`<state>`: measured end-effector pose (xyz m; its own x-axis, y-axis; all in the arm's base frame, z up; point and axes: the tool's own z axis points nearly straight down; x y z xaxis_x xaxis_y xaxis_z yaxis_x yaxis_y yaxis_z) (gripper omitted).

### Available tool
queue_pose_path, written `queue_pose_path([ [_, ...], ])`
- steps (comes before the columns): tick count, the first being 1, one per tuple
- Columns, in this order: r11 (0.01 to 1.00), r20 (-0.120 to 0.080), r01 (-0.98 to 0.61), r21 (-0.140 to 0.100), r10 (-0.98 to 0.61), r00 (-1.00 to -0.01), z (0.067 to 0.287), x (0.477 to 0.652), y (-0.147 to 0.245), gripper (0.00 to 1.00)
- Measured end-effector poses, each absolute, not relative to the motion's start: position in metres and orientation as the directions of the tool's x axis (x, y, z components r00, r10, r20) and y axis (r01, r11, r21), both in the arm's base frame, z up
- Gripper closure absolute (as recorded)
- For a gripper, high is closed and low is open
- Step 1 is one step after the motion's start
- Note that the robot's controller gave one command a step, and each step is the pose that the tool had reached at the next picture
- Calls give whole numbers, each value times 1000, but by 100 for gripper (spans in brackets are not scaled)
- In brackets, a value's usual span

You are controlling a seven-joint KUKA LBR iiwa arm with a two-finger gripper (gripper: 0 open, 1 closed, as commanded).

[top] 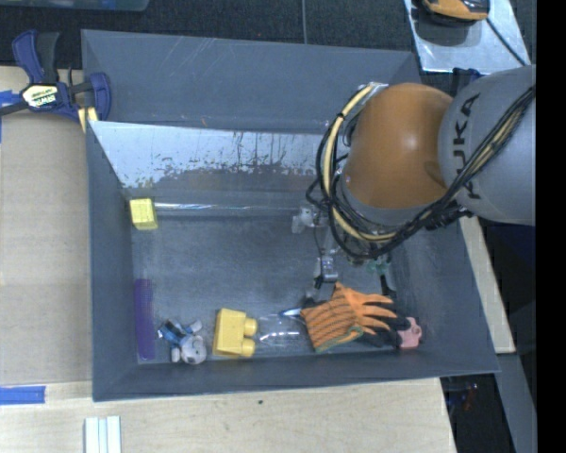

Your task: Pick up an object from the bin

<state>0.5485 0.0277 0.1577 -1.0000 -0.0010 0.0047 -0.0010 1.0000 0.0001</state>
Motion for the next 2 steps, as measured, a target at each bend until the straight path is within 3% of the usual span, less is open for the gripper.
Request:
queue_pose_path([
  [1, 1000, -3, 0, 0, 0, -1000, 162, 550, 28, 0],
  [2, 970, -1, -245, -2, -245, -970, 82, 505, -36, 0],
])
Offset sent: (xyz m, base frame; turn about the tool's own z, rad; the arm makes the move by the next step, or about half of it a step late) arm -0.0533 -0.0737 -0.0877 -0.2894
